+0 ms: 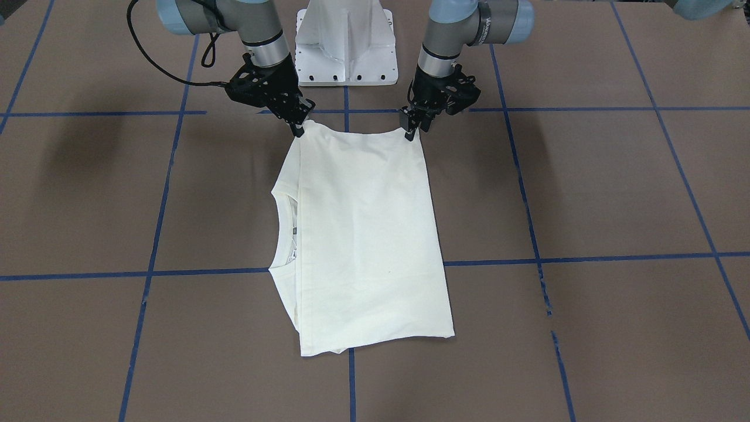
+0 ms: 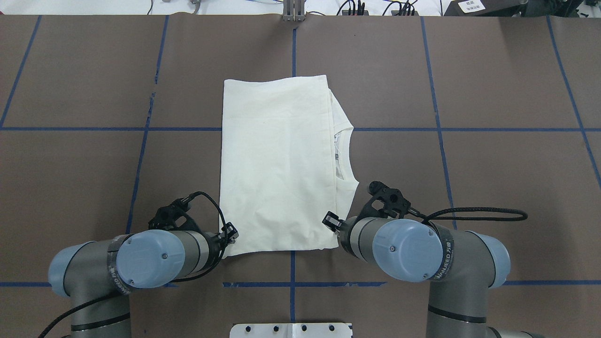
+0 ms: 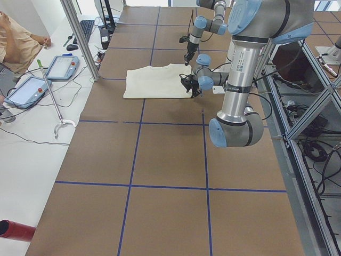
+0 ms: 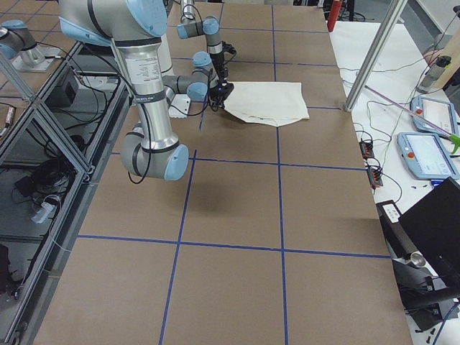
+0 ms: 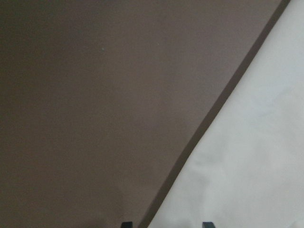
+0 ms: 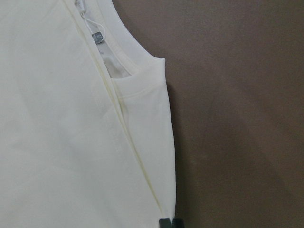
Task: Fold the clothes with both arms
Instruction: 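Move both grippers to the shirt edge nearest the robot and grasp it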
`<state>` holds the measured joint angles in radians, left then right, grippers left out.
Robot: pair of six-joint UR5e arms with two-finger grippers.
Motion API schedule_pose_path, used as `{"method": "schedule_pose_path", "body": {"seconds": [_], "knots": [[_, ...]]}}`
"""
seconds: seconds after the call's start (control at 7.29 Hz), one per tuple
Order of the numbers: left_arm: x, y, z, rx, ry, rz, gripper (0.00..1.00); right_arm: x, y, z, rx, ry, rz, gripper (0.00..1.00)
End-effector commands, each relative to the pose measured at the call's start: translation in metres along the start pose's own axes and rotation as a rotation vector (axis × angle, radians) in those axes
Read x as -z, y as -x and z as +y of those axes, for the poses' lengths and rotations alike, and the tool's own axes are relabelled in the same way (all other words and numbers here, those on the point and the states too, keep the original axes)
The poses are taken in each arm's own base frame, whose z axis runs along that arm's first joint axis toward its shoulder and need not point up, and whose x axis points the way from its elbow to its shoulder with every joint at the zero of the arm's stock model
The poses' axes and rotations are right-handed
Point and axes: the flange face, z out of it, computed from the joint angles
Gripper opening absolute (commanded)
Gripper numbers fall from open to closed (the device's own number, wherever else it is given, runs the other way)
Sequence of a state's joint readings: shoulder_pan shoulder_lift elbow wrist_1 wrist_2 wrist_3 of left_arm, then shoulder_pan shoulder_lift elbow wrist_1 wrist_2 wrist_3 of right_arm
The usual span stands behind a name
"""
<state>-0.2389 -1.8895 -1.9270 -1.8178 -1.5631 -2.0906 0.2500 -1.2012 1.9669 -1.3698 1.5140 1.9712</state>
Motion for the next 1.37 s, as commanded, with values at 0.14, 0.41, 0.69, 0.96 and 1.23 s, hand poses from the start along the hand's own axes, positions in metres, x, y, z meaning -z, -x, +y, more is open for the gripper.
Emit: {"method": "schedule_pose_path", "body": {"seconds": [0.14,0.41,0.69,0.96,1.23], "knots": [[-0.004,0.004,0.004,0.005,0.003,-0.011,0.46,0.001,0.000,-0.001,0.001,-0.001,-0.002,0.00],[-0.005,0.005,0.004,0.012,0.002,-0.013,0.27,0.001,0.001,-0.001,0.000,0.000,-0.003,0.00],[-0.003,0.001,0.009,0.010,-0.004,-0.031,0.00,0.001,0.001,-0.001,0.000,0.000,-0.003,0.00],[0.021,-0.003,0.013,-0.005,0.018,-0.004,0.00,0.004,0.003,0.000,0.000,0.006,-0.007,0.00],[0.097,-0.016,0.020,-0.003,0.085,0.081,0.00,0.029,-0.006,0.002,0.000,0.028,-0.035,0.00]]}}
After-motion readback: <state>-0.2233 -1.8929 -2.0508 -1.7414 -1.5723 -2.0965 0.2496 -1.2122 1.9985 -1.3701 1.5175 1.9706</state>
